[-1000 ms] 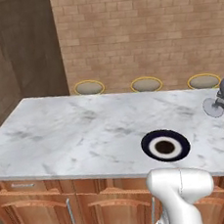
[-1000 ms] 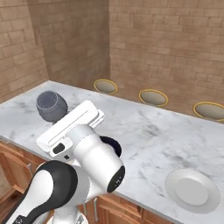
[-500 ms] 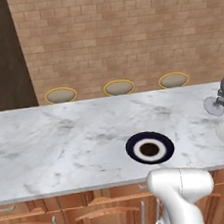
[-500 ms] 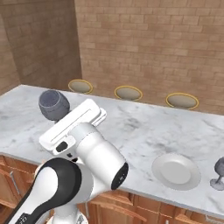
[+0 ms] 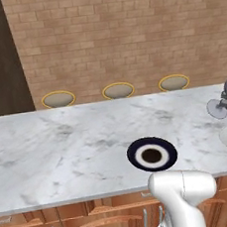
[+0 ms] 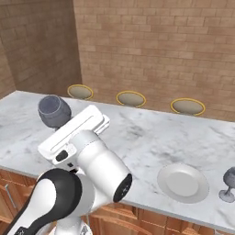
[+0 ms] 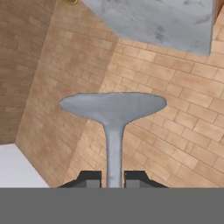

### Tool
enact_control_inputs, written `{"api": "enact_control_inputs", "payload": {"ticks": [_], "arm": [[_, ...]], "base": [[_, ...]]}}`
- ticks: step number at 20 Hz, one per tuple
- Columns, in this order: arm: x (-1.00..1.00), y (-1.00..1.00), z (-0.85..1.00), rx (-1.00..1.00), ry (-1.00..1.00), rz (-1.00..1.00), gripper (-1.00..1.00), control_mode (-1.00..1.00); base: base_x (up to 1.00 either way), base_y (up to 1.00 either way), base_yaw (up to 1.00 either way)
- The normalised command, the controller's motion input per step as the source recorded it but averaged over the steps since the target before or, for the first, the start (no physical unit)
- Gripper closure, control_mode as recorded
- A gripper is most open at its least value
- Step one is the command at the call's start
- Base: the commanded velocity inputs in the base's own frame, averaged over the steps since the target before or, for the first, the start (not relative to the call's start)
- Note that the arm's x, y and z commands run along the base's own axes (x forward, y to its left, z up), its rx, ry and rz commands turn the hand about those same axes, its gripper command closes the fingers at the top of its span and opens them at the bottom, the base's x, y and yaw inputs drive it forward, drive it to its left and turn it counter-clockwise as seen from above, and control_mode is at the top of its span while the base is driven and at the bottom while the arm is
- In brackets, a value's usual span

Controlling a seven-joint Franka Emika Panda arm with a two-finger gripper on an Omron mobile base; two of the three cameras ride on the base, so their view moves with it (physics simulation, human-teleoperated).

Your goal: Retrieve the wine glasses from the counter and place one next to each plate.

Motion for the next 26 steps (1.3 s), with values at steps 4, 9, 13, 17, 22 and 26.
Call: {"api": "enact_control_inputs", "payload": {"ticks": [4, 9, 13, 17, 22, 26], "arm": [[0.80, -0.32, -0.21, 0.00, 0.08, 0.07, 1.00, -1.00], [0.58, -0.45, -0.40, -0.02, 0.00, 0.33, 1.00, -1.00], [0.36, -0.47, -0.54, -0.10, 0.06, 0.32, 1.00, -1.00], [0.27, -0.28, -0.50, -0.19, 0.08, 0.28, 1.00, -1.00], [0.37, -0.02, -0.35, -0.25, 0.10, 0.16, 1.00, -1.00], [0.41, 0.00, -0.38, -0.25, 0.19, 0.10, 1.00, -1.00]], "base": [[0.00, 0.00, 0.00], [0.00, 0.00, 0.00], [0.00, 0.00, 0.00], [0.00, 0.00, 0.00], [0.00, 0.00, 0.00], [0.00, 0.00, 0.00]]}}
